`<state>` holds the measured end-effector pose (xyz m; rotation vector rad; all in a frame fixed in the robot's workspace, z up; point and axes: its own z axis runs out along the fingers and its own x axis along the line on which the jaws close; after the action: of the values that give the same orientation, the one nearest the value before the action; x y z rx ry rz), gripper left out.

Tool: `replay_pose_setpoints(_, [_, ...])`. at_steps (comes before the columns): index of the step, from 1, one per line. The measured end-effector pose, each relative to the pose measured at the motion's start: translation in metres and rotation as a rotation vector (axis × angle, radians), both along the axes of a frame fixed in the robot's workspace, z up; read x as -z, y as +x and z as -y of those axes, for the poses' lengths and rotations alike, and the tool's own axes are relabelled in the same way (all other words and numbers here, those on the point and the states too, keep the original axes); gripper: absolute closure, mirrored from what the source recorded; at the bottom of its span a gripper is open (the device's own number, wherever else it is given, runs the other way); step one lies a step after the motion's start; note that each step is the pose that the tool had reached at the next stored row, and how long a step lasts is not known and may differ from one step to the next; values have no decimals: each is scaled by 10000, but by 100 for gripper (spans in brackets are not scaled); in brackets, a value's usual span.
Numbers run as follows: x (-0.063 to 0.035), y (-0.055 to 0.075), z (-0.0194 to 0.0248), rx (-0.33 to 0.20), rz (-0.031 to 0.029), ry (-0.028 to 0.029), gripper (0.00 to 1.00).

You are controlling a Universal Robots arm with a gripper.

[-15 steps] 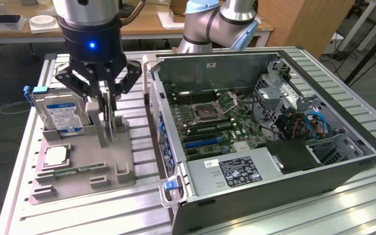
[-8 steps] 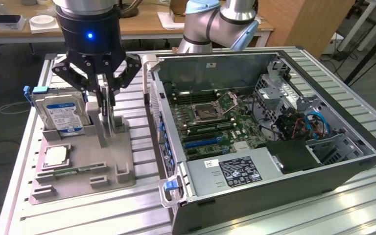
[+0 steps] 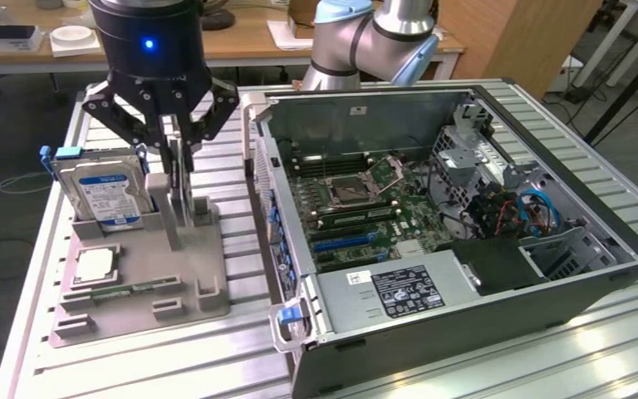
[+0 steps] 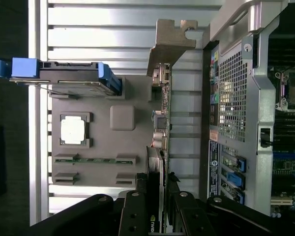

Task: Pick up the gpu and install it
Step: 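Pick up the gpu and move the gpu toward the slot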

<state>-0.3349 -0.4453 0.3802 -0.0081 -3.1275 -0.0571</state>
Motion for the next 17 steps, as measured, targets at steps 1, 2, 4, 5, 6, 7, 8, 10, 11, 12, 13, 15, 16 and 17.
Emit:
replay_pose_setpoints(1, [-14, 0, 0, 0, -3, 0, 74])
replay_pose_setpoints(2, [-29, 0, 0, 0, -8, -1, 74])
replay_pose_setpoints(4, [-55, 0, 0, 0, -14, 0, 74])
replay_pose_setpoints(5, [-67, 0, 0, 0, -16, 0, 74])
replay_pose_setpoints(6, [-80, 0, 0, 0, -19, 0, 74])
replay_pose_setpoints(7, [-93, 0, 0, 0, -22, 0, 74])
replay_pose_setpoints(8, [-106, 0, 0, 1, -25, 0, 74])
replay_pose_setpoints(10, [-136, 0, 0, 0, -32, 0, 74])
replay_pose_setpoints(11, [-151, 0, 0, 1, -37, 0, 74])
replay_pose_setpoints(12, [-166, 0, 0, 0, -41, -1, 74])
replay_pose_setpoints(13, [-177, 0, 0, 1, -42, 0, 74])
replay_pose_setpoints(15, [-179, 0, 0, 0, -41, 1, 74])
replay_pose_setpoints(16, [-179, 0, 0, 0, -42, 1, 74])
replay_pose_setpoints(17, [-180, 0, 0, 0, -42, 1, 74])
